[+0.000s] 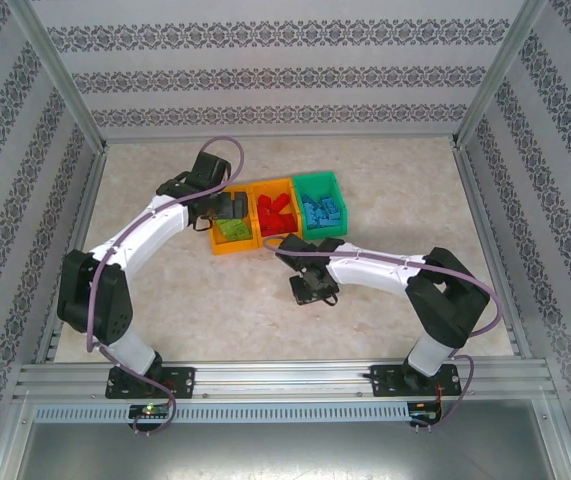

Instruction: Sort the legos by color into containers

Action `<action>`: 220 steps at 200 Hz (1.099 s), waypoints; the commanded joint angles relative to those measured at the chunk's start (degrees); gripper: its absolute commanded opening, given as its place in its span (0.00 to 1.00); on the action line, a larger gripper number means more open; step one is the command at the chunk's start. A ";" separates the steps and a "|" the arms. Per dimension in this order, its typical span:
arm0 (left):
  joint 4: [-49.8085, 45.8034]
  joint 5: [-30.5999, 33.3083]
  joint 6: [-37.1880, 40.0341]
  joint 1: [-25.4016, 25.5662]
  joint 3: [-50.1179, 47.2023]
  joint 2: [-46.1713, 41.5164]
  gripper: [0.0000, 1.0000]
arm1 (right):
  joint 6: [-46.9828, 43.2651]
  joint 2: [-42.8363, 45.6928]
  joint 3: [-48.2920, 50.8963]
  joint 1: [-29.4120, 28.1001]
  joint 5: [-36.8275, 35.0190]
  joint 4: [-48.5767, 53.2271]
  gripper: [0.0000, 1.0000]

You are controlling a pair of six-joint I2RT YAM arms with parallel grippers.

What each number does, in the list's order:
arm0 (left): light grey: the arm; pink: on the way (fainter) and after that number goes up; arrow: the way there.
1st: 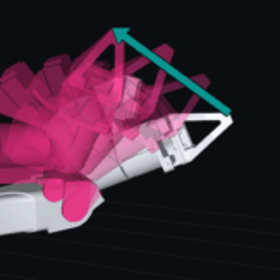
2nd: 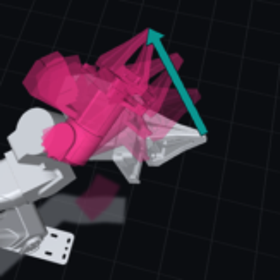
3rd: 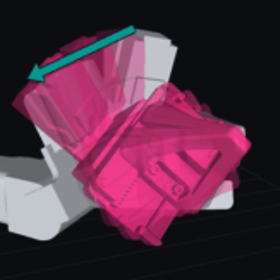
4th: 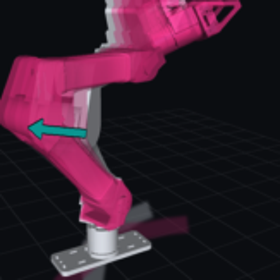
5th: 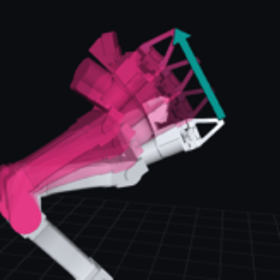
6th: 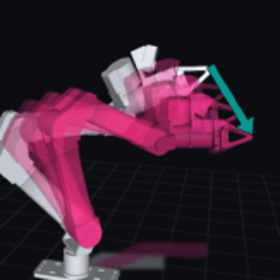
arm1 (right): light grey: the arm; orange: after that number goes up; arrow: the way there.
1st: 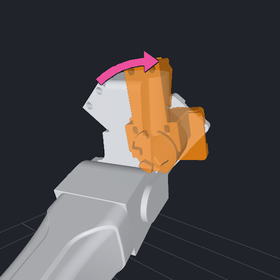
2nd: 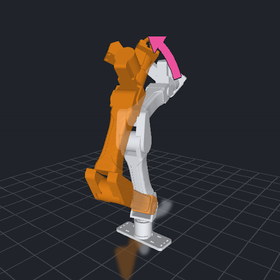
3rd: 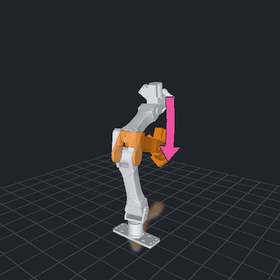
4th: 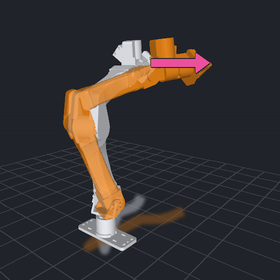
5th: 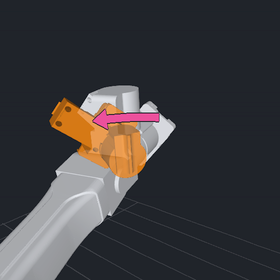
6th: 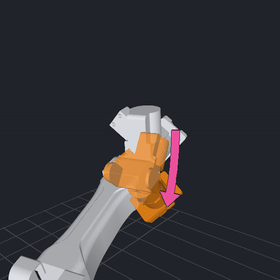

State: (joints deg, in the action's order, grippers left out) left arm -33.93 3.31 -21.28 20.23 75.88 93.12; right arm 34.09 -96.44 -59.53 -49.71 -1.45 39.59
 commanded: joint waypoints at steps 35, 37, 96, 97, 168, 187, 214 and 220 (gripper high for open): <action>1.23 2.36 -1.46 -1.45 -2.93 -3.25 0.99 | -1.79 1.17 -7.26 4.73 4.94 -5.02 0.26; 1.28 2.39 -1.52 -1.54 -3.10 -3.35 0.99 | -1.82 0.97 -7.51 5.03 5.22 -5.31 0.26; 2.42 2.61 -1.22 -1.89 -7.68 -6.52 0.99 | 2.43 -6.83 -20.63 14.51 15.03 -12.30 0.26; 2.44 2.55 -1.18 -1.92 -7.81 -6.62 0.99 | 2.54 -7.05 -20.85 14.67 15.23 -12.41 0.26; 4.06 2.66 -0.18 -2.02 -13.39 -9.43 0.99 | 9.78 -19.25 -33.65 20.08 19.30 -15.43 0.28; 4.05 2.64 -0.16 -1.98 -14.09 -9.53 0.99 | 9.87 -21.54 -36.20 20.58 18.62 -14.90 0.31; 4.14 2.52 0.00 -1.98 -14.53 -9.32 0.99 | 9.07 -23.56 -39.48 21.05 17.62 -13.29 0.41; 4.14 2.41 -0.08 -1.96 -14.40 -9.20 0.99 | 9.02 -23.84 -39.84 21.16 17.66 -13.06 0.44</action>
State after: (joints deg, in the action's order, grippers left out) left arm -30.94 4.99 -21.71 19.00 62.08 85.12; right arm 42.39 -119.07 -95.90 -29.34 16.03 25.32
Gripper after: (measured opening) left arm 0.994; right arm 0.394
